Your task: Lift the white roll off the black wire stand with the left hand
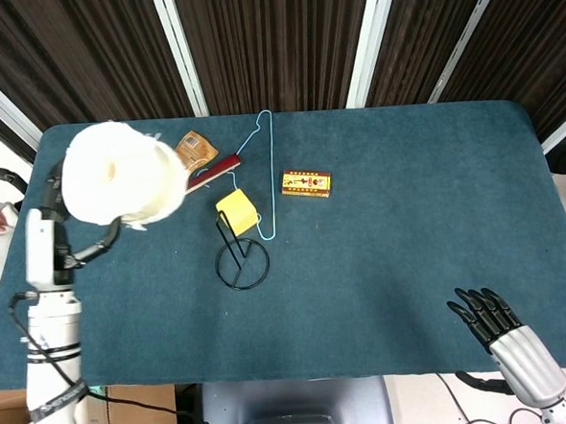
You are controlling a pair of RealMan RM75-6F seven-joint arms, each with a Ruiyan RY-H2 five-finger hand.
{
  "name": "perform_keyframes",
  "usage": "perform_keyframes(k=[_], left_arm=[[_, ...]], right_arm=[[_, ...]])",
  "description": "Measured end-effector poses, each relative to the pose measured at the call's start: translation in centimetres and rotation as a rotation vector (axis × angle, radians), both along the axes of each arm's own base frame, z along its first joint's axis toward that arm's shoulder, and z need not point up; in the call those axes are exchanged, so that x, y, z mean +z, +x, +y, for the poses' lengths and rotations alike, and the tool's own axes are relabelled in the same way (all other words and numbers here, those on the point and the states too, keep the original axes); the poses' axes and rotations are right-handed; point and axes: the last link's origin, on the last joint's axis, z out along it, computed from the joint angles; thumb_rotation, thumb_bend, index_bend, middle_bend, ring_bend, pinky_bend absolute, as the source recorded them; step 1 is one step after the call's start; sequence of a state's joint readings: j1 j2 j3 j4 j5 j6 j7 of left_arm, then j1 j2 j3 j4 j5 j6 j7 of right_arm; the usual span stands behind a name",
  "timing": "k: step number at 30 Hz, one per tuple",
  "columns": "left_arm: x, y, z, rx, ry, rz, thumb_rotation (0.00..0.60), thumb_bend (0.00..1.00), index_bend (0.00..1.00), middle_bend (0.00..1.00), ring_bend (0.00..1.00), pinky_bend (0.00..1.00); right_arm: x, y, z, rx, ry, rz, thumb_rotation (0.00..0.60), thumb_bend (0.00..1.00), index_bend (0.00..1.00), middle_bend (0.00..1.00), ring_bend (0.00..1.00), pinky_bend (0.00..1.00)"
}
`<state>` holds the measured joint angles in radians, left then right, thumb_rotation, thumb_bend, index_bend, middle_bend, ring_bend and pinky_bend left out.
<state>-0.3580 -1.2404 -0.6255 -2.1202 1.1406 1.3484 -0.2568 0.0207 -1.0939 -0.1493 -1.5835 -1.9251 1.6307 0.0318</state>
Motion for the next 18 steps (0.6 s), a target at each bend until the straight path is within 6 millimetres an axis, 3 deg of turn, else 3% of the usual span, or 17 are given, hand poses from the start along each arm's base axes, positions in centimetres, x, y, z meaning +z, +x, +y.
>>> perform_keyframes(k=[7,12,15,18], left_arm=[[-1.9,-7.7,0.4,0.128,-0.042,0.107,0.600,0.69,0.85,0.85,0.63,0.56],[-5.6,-13.7,-0.6,0.181,-0.110,0.210,0.600,0.68,0.85,0.85,0.63,0.50],[-9.2,-15.2,-1.8,0.179,-0.179,0.222,0.600,0.66,0.85,0.83,0.62,0.43],[-12.9,-15.3,-3.0,0.160,-0.240,0.228,0.600,0.63,0.84,0.81,0.61,0.38]], right_arm=[[-0.4,0.2,0.1,0.004,0.011,0.006,0.600,0.06,0.00,0.00,0.00,0.00],[-0.9,0.3,-0.1,-0.001,0.019,0.017,0.600,0.06,0.00,0.00,0.00,0.00],[-1.0,0.4,-0.1,0.003,0.024,0.023,0.600,0.06,0.00,0.00,0.00,0.00],[-1.1,0.4,-0.2,-0.001,0.023,0.025,0.600,0.06,0.00,0.00,0.00,0.00]])
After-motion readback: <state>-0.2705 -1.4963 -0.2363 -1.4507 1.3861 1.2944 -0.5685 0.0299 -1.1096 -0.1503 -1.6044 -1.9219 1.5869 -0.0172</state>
